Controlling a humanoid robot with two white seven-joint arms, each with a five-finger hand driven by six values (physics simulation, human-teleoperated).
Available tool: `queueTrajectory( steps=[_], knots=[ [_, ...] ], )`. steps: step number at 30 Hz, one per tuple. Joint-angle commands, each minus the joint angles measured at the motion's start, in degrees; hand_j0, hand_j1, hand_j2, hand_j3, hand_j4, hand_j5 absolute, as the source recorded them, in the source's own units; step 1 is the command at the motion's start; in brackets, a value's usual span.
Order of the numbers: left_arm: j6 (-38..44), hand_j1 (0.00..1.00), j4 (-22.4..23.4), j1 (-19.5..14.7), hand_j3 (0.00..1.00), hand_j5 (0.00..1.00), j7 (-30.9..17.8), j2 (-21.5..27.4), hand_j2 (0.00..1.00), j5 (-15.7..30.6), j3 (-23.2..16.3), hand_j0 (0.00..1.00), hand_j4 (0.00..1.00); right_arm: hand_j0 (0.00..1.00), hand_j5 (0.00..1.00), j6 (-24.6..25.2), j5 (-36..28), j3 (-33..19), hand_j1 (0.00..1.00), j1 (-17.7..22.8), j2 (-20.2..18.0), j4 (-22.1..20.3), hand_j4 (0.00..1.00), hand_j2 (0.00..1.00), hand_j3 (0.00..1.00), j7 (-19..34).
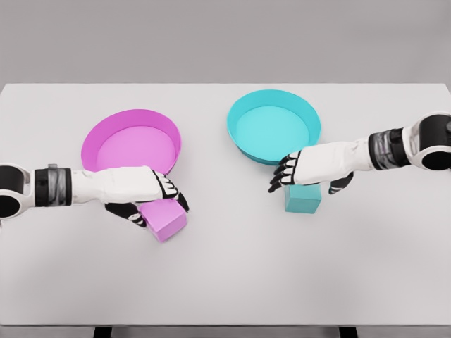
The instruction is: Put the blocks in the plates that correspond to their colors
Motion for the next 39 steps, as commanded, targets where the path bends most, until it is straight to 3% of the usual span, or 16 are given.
queueTrajectory(
  steps=[1,6,12,15,16,20,27,29,31,39],
  knots=[
    [-0.27,0.52,-0.5,-0.18,0.52,0.52,0.01,0.28,0.52,2.15,0.01,0.52,0.52,1.0,1.0,0.09,0.0,-0.04,1.0,0.0,0.43,0.15,1.0,1.0,1.0,0.19],
    [-0.9,0.5,-0.85,-1.67,0.5,0.5,0.01,0.98,0.5,6.55,0.09,0.5,0.5,1.0,1.0,0.09,0.18,-0.04,1.0,0.18,0.52,0.23,1.0,1.0,1.0,0.28],
    [-0.9,0.49,0.46,-3.87,0.49,0.49,0.01,2.56,0.49,8.57,0.53,0.49,0.49,1.0,1.0,0.09,1.32,-0.04,1.0,0.97,1.31,0.41,1.0,1.0,1.0,0.8],
    [-0.9,0.49,5.47,-5.54,0.49,0.49,0.01,2.56,0.49,8.57,0.71,0.49,0.49,1.0,1.0,0.09,2.02,-0.12,1.0,0.88,1.13,0.41,1.0,1.0,1.0,0.89],
    [-0.9,0.49,6.7,-5.89,0.49,0.49,0.01,2.65,0.49,8.57,0.88,0.49,0.49,0.92,0.92,0.09,2.82,-0.12,0.92,0.88,1.04,0.32,0.92,0.92,0.92,0.98],
    [-0.9,0.49,13.03,-7.47,0.49,0.49,0.01,2.13,0.49,8.4,2.55,0.49,0.49,0.77,0.77,0.09,2.99,-0.12,0.77,0.97,1.13,-0.03,0.77,0.77,0.77,3.26],
    [-0.9,0.53,20.06,-7.47,0.53,0.53,0.01,-0.16,0.53,7.78,7.65,0.53,0.53,0.71,0.71,0.09,2.99,-0.12,0.71,1.49,1.4,-0.12,0.71,0.71,0.71,4.23],
    [-0.9,0.68,20.33,-7.47,0.68,0.68,0.01,-0.34,0.68,7.78,8.53,0.68,0.68,0.71,0.71,0.09,2.99,-0.21,0.71,1.49,1.4,-0.29,0.71,0.71,0.71,4.23],
    [-0.9,0.99,21.21,-7.47,0.99,0.99,0.01,-0.34,0.99,7.87,9.5,0.99,0.99,0.71,0.71,0.09,2.82,-0.47,0.71,1.32,1.31,-0.64,0.71,0.71,0.71,4.14],
    [-0.9,1.0,22.79,-8.18,1.0,1.0,0.01,0.98,1.0,8.31,10.46,1.0,1.0,0.71,0.71,0.09,2.38,-2.58,0.71,0.7,0.96,-3.28,0.71,0.71,0.71,3.97]
  ],
)
